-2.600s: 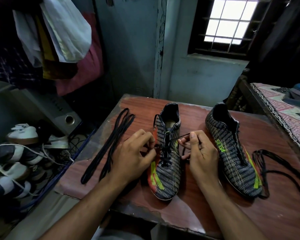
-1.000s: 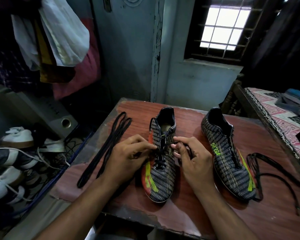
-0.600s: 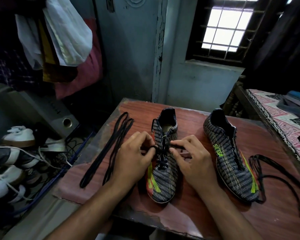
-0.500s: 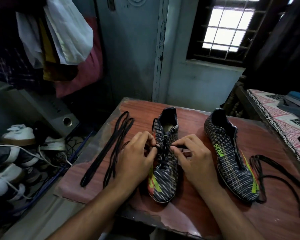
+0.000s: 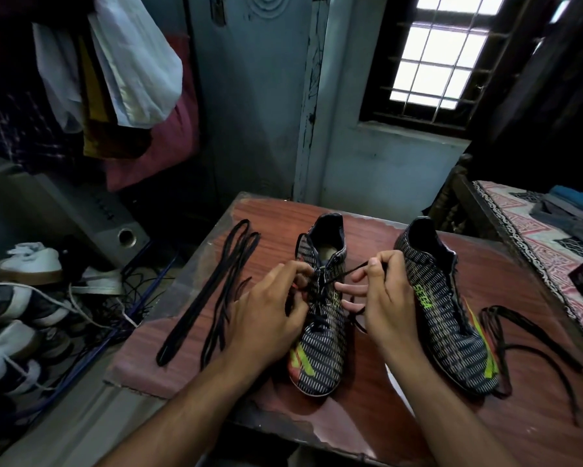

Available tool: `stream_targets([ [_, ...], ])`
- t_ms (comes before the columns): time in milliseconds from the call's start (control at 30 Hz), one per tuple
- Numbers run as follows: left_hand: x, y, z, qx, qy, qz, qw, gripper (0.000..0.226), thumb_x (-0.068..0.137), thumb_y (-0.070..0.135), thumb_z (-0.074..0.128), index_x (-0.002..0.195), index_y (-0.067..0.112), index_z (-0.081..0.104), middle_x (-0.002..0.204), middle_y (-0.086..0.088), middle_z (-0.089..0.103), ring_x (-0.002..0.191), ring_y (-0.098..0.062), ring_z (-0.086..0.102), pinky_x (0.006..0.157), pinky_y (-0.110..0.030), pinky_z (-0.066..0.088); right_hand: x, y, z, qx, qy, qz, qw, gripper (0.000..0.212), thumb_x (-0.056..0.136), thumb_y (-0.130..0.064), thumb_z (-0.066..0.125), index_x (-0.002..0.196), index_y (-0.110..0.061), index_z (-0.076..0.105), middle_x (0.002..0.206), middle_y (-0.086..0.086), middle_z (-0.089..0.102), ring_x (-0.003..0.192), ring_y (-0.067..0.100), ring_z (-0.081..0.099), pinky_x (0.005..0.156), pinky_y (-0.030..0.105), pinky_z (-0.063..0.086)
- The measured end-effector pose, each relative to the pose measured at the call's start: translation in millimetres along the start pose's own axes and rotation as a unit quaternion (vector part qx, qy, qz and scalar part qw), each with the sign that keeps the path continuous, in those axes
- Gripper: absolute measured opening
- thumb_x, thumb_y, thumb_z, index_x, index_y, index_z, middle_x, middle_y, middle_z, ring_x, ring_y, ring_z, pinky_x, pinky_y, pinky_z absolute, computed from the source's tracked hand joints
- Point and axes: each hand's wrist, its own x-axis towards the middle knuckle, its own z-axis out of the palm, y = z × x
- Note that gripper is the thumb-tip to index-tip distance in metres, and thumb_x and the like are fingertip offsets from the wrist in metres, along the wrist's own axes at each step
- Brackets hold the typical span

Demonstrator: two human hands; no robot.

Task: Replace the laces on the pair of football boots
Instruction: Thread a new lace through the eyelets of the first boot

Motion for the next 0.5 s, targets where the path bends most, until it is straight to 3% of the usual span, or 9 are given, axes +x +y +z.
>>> stream_targets([
  [133, 1.5, -1.2, 1.2, 0.017, -0.027, 0.009, 0.999, 0.064, 0.088, 0.018, 0.060, 0.142, 0.047, 0.043, 0.114, 0.019, 0.051, 0.088, -0.013, 0.060, 0.067, -0.033, 0.051, -7.5, 14.3, -3.7, -0.033, -0.001, -0.064, 0.997, 0.012, 0.108, -0.018, 0.046, 0.098, -0.016, 0.051, 0.091, 0.008, 0.064, 0.080, 0.019, 0.077, 0.059, 0.036, 0.062],
  [200, 1.6, -3.8, 4.6, 0.012, -0.038, 0.002, 0.999, 0.071, 0.088, 0.017, 0.059, 0.149, 0.046, 0.037, 0.127, 0.016, 0.046, 0.092, -0.013, 0.060, 0.069, -0.032, 0.049, -10.5, 22.3, -5.7, -0.040, 0.007, -0.101, 0.994, 0.009, 0.107, -0.015, 0.050, 0.098, -0.015, 0.055, 0.093, 0.010, 0.063, 0.083, 0.018, 0.077, 0.060, 0.034, 0.062],
  [267, 5.7, -10.1, 9.9, -0.009, -0.030, -0.014, 0.999, 0.073, 0.090, 0.010, 0.057, 0.153, 0.040, 0.037, 0.148, 0.010, 0.040, 0.116, -0.016, 0.058, 0.088, -0.037, 0.054, -10.1, 27.1, -6.7, -0.025, 0.021, -0.102, 0.994, 0.010, 0.106, -0.014, 0.051, 0.099, -0.018, 0.055, 0.094, 0.012, 0.064, 0.083, 0.020, 0.076, 0.061, 0.036, 0.063],
  [333, 16.3, -15.3, 9.8, -0.036, -0.032, -0.056, 0.997, 0.075, 0.094, 0.005, 0.054, 0.158, 0.038, 0.032, 0.163, 0.005, 0.030, 0.140, -0.016, 0.044, 0.109, -0.042, 0.045, -8.5, 28.5, -6.9, -0.012, 0.021, -0.093, 0.995, 0.013, 0.106, -0.015, 0.051, 0.098, -0.024, 0.055, 0.094, 0.013, 0.064, 0.081, 0.022, 0.075, 0.061, 0.038, 0.063],
  [367, 25.6, -18.1, 8.2, -0.048, -0.045, -0.072, 0.995, 0.075, 0.098, 0.006, 0.052, 0.160, 0.039, 0.027, 0.167, 0.005, 0.026, 0.145, -0.017, 0.039, 0.113, -0.045, 0.043, -7.6, 28.0, -6.7, -0.008, 0.020, -0.093, 0.995, 0.016, 0.107, -0.016, 0.050, 0.097, -0.028, 0.055, 0.094, 0.012, 0.065, 0.080, 0.022, 0.075, 0.061, 0.038, 0.062],
  [433, 49.4, -20.2, 3.2, -0.072, -0.088, -0.079, 0.990, 0.069, 0.104, 0.011, 0.048, 0.160, 0.044, 0.024, 0.167, 0.009, 0.023, 0.145, -0.019, 0.039, 0.102, -0.052, 0.053, -7.7, 27.9, -6.8, -0.003, 0.019, -0.089, 0.996, 0.024, 0.108, -0.017, 0.049, 0.095, -0.037, 0.055, 0.092, 0.010, 0.066, 0.078, 0.024, 0.075, 0.061, 0.039, 0.062],
  [500, 70.0, -18.5, -0.1, -0.102, -0.105, -0.070, 0.987, 0.057, 0.107, 0.013, 0.047, 0.155, 0.042, 0.040, 0.160, 0.008, 0.036, 0.127, -0.016, 0.053, 0.076, -0.047, 0.064, -8.9, 27.8, -7.1, -0.001, 0.018, -0.086, 0.996, 0.030, 0.108, -0.016, 0.048, 0.095, -0.043, 0.055, 0.092, 0.008, 0.067, 0.078, 0.024, 0.075, 0.060, 0.042, 0.062],
])
